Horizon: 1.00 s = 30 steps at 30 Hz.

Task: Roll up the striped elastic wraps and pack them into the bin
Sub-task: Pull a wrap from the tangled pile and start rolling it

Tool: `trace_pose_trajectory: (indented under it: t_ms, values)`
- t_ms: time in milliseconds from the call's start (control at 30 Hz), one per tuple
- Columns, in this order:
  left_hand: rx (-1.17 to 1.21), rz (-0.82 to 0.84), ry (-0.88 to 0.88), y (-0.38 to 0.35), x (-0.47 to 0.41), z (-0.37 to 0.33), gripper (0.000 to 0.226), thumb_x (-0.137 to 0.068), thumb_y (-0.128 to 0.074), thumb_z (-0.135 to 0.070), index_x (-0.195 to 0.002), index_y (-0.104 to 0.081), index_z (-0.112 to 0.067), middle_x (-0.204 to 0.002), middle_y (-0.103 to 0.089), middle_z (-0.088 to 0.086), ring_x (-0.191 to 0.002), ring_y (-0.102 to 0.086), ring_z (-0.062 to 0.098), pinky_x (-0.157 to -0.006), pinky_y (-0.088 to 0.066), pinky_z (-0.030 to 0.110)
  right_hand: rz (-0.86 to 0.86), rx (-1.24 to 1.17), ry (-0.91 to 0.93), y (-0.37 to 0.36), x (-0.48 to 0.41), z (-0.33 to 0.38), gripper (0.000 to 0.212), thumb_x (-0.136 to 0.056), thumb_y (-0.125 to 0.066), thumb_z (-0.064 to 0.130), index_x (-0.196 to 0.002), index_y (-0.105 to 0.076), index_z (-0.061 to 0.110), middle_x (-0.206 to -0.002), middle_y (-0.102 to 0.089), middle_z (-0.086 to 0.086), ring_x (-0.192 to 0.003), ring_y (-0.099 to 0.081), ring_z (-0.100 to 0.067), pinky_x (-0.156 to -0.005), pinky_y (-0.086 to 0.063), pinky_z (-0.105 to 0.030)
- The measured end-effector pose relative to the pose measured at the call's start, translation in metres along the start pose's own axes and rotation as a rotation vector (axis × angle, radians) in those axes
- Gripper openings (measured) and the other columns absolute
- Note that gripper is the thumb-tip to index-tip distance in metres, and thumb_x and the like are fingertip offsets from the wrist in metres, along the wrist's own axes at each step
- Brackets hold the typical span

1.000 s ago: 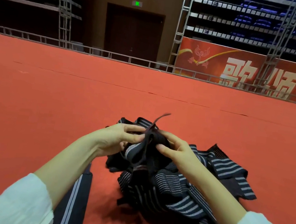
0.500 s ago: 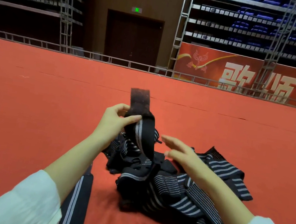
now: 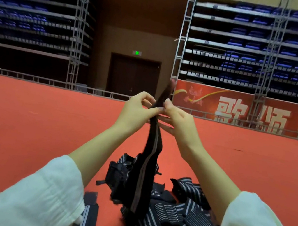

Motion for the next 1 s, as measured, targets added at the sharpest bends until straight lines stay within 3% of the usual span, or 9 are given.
trace_pose_trajectory:
  t_ms: [100,200,267,367,500,600,700,800,1000]
  values:
    - [0.097,0.141,0.004,0.008,0.011,-0.024,0.025,-0.09,-0.066,-0.02,-0.111,-0.067,-0.008,-0.102,-0.069,0.01,-0.094,-0.069,0.017,-0.079,-0.058,0.024,0.016,-0.126,-0.046,0.001,0.005,0.021,0.038,-0.091,-0.06,0.037,-0.114,-0.067,0.008,-0.111,-0.07,-0.01,-0.105,-0.067,-0.019,-0.089,-0.055,-0.034]
    - [-0.078,0.067,-0.112,0.026,0.021,-0.04,0.019,-0.092,-0.062,-0.014,-0.109,-0.069,-0.009,-0.098,-0.071,0.002,-0.094,-0.067,0.011,-0.086,-0.053,0.025,-0.061,-0.135,-0.017,0.006,0.019,0.035,0.03,-0.091,-0.063,0.011,-0.119,-0.063,0.002,-0.105,-0.07,-0.016,-0.094,-0.07,-0.021,-0.075,-0.059,-0.032]
    - [-0.119,-0.023,-0.07,0.04,0.026,-0.051,0.022,-0.088,-0.067,-0.019,-0.109,-0.064,-0.012,-0.095,-0.065,-0.002,-0.089,-0.063,0.009,-0.082,-0.05,0.022,-0.038,-0.14,-0.005,0.004,0.029,0.047,0.024,-0.091,-0.058,0.0,-0.113,-0.065,0.003,-0.092,-0.071,-0.009,-0.078,-0.071,-0.015,-0.065,-0.059,-0.027]
    - [0.066,0.104,0.127,0.058,0.038,-0.078,0.024,-0.089,-0.066,-0.027,-0.106,-0.063,-0.011,-0.094,-0.066,0.002,-0.082,-0.064,0.008,-0.072,-0.054,0.02,0.047,-0.231,0.037,-0.002,0.04,0.073,0.022,-0.091,-0.055,-0.002,-0.105,-0.067,0.01,-0.09,-0.072,-0.005,-0.079,-0.071,-0.014,-0.068,-0.058,-0.028]
    - [0.142,0.139,0.047,0.087,0.055,-0.127,0.011,-0.089,-0.065,-0.019,-0.082,-0.065,-0.011,-0.069,-0.065,-0.005,-0.06,-0.062,0.002,-0.055,-0.049,0.014,0.141,-0.395,0.065,-0.015,0.052,0.108,0.021,-0.091,-0.055,-0.001,-0.104,-0.067,0.01,-0.087,-0.074,-0.004,-0.078,-0.071,-0.014,-0.066,-0.057,-0.025]
    - [0.128,0.099,0.033,0.107,0.064,-0.137,0.011,-0.088,-0.066,-0.019,-0.087,-0.067,-0.008,-0.072,-0.067,-0.004,-0.062,-0.063,0.001,-0.055,-0.048,0.012,0.197,-0.469,0.054,-0.03,0.056,0.114,0.019,-0.091,-0.055,-0.002,-0.1,-0.066,0.01,-0.085,-0.073,-0.005,-0.073,-0.07,-0.014,-0.063,-0.057,-0.024]
    - [0.062,0.082,0.117,0.12,0.071,-0.102,0.022,-0.087,-0.068,-0.021,-0.096,-0.068,0.0,-0.081,-0.068,0.003,-0.072,-0.065,0.007,-0.063,-0.05,0.017,0.211,-0.429,0.005,-0.053,0.056,0.085,0.018,-0.091,-0.055,-0.002,-0.098,-0.065,0.01,-0.087,-0.07,-0.006,-0.073,-0.068,-0.015,-0.066,-0.057,-0.027]
    - [-0.038,0.057,0.254,0.125,0.081,-0.03,0.034,-0.086,-0.07,-0.022,-0.098,-0.065,0.009,-0.086,-0.063,0.01,-0.082,-0.059,0.014,-0.076,-0.047,0.03,0.194,-0.368,-0.122,-0.078,0.059,0.02,0.018,-0.089,-0.057,-0.003,-0.095,-0.065,0.012,-0.082,-0.071,-0.003,-0.072,-0.068,-0.014,-0.063,-0.058,-0.028]
    - [-0.178,0.01,0.454,0.115,0.125,0.129,0.011,-0.086,-0.069,-0.013,-0.092,-0.073,-0.005,-0.087,-0.072,0.01,-0.079,-0.061,0.017,-0.073,-0.05,0.034,0.22,-0.25,-0.45,-0.12,0.069,-0.134,0.016,-0.091,-0.056,-0.001,-0.102,-0.063,0.009,-0.09,-0.066,-0.009,-0.072,-0.066,-0.015,-0.059,-0.055,-0.023]
Point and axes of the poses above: each hand's wrist, its own x-axis away from the middle knuckle, its own y-axis out of the back of the hand, z = x × y, the point moved 2 cm from there along -x, towards the middle knuckle
